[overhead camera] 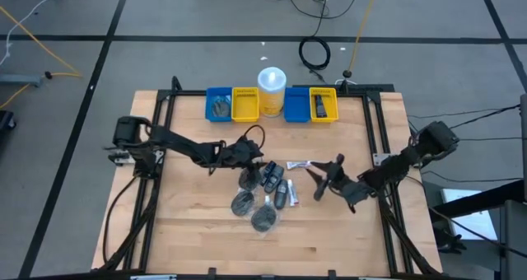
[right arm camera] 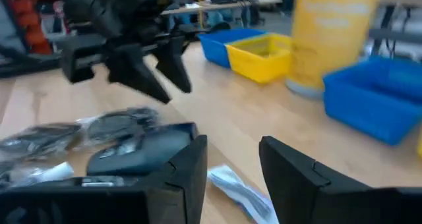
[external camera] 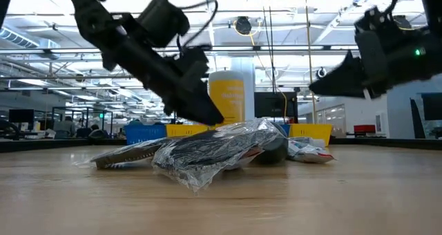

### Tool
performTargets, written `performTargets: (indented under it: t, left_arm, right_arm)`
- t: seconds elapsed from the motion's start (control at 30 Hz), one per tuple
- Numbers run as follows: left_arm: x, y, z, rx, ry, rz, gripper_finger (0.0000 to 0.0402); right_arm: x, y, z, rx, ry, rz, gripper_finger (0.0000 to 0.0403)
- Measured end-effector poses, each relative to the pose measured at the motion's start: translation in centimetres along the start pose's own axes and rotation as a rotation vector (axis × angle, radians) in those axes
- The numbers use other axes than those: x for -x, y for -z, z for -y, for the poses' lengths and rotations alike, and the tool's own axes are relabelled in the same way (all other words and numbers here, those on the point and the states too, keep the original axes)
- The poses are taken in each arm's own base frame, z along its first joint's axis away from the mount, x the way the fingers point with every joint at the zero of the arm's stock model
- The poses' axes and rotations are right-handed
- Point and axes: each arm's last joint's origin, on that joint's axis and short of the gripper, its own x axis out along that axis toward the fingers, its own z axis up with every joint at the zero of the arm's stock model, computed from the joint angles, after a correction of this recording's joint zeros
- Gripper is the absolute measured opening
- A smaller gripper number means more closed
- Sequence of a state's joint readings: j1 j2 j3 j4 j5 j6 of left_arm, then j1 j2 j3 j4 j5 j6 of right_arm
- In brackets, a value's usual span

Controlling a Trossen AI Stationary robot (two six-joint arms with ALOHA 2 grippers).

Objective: Pick & Place Travel size toiletries
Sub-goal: Put the dark blue shave cream into the right yellow bin

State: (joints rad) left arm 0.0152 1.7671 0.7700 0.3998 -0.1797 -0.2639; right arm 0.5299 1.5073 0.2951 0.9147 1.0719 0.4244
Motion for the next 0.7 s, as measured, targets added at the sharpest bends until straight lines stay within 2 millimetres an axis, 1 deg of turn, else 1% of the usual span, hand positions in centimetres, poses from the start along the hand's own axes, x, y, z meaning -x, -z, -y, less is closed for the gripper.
performTargets:
  t: [0.13,0.23,0.4,0.57,0.7]
  left_arm:
    - [-1.5,0.9,-0.4,0.093,0.007,-0.009,0.0232]
    - [-2.4,1.7,-0.4,0.098,0.021,0.002,0.025]
    - [-3.2,2.3,-0.2,0.102,0.027,0.021,0.0255]
    - [-3.3,2.4,-0.1,0.089,0.025,0.018,0.0255]
    - [-3.2,2.7,-0.3,0.018,-0.063,-0.002,0.0255]
  right_arm:
    - [0.3,1.2,1.7,-0.096,0.027,-0.027,0.013]
    - [0.4,1.6,2.1,-0.132,0.036,-0.033,0.013]
    - [0.3,1.5,1.9,-0.139,0.034,-0.032,0.013]
    - [0.3,1.5,1.9,-0.14,0.033,-0.032,0.013]
    - [0.3,1.5,1.9,-0.148,0.034,-0.031,0.013]
